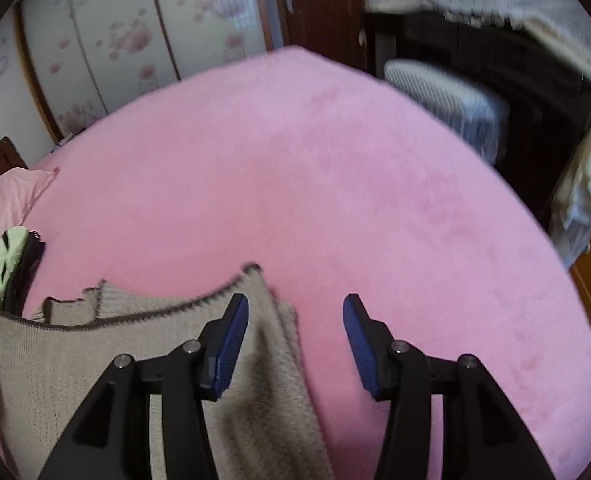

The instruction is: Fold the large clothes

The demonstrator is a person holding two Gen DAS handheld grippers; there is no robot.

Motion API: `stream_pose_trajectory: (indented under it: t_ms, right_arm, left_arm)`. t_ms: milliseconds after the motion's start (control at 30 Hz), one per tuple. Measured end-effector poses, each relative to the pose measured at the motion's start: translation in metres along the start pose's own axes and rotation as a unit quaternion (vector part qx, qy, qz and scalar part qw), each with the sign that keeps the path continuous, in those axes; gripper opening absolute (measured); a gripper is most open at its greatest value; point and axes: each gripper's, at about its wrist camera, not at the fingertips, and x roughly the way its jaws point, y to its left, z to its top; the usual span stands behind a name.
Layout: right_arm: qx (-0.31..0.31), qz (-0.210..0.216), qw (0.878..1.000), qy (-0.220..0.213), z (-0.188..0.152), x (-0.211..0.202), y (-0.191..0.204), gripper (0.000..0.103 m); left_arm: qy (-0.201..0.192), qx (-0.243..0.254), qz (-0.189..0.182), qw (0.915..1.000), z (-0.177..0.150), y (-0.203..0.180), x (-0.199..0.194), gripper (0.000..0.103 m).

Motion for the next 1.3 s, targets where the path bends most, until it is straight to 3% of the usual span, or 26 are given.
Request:
stream_pose_trajectory:
  t_ms: [167,233,300,367,433,533,567,667,867,967,1067,1133,1233,1300]
  right_arm:
    - [-0.036,0.012,0.998,-0.044,0.001,-0.025,0.036,0.047]
    - [-0.064,0.020,0.997,-0.041,-0.001,-0.023,0.053,0.037]
    - [-0.086,0.026,0.996,-0.021,-0.003,-0.011,0.069,0.019]
    - [-0.096,0.023,0.995,0.006,-0.008,0.005,0.076,0.017]
    - [-0.091,0.013,0.996,0.017,-0.010,0.017,0.073,0.017]
    - [-0.073,-0.018,0.997,0.032,-0.010,0.035,0.053,0.017]
    - [-0.059,-0.025,0.997,0.040,-0.010,0.043,0.040,0.004]
    - [-0.016,0.003,0.999,0.052,-0.008,0.048,0.011,0.000]
    - [0.038,0.034,0.997,0.051,-0.007,0.045,-0.010,0.000]
    - [0.036,0.042,0.997,0.052,-0.007,0.034,-0.002,0.000]
    - [0.018,0.056,0.997,0.043,-0.006,0.011,0.006,0.001]
    - [0.002,0.073,0.997,0.028,-0.005,-0.015,0.014,0.003]
    - [-0.020,0.109,0.994,0.007,-0.014,-0.067,0.037,0.003]
    - [-0.033,0.122,0.992,-0.004,-0.021,-0.093,0.050,0.004]
  left_arm:
    - [-0.040,-0.021,0.010,0.9989,-0.005,-0.011,-0.011,0.029]
    - [-0.042,0.001,0.013,0.9990,-0.013,-0.027,-0.006,0.028]
    - [-0.039,0.043,0.019,0.9981,-0.023,-0.047,0.003,0.026]
    - [-0.026,0.082,0.027,0.9960,-0.033,-0.064,0.018,0.024]
    - [-0.011,0.099,0.046,0.9940,-0.037,-0.070,0.034,0.024]
    - [0.010,0.077,0.067,0.9948,-0.031,-0.057,0.052,0.023]
    - [0.017,0.064,0.065,0.9957,-0.028,-0.049,0.056,0.022]
    - [0.038,0.040,0.051,0.9972,-0.022,-0.030,0.066,0.012]
    - [0.045,0.045,0.033,0.9974,-0.022,-0.024,0.069,0.011]
    - [0.049,0.055,0.038,0.9965,-0.020,-0.030,0.061,0.012]
    - [0.046,0.079,0.049,0.9946,-0.020,-0.044,0.037,0.038]
    - [0.031,0.098,0.042,0.9938,-0.021,-0.055,0.005,0.079]
    - [-0.011,0.118,0.028,0.9925,-0.025,-0.072,-0.052,0.094]
    - [-0.028,0.125,0.016,0.9916,-0.031,-0.083,-0.088,0.096]
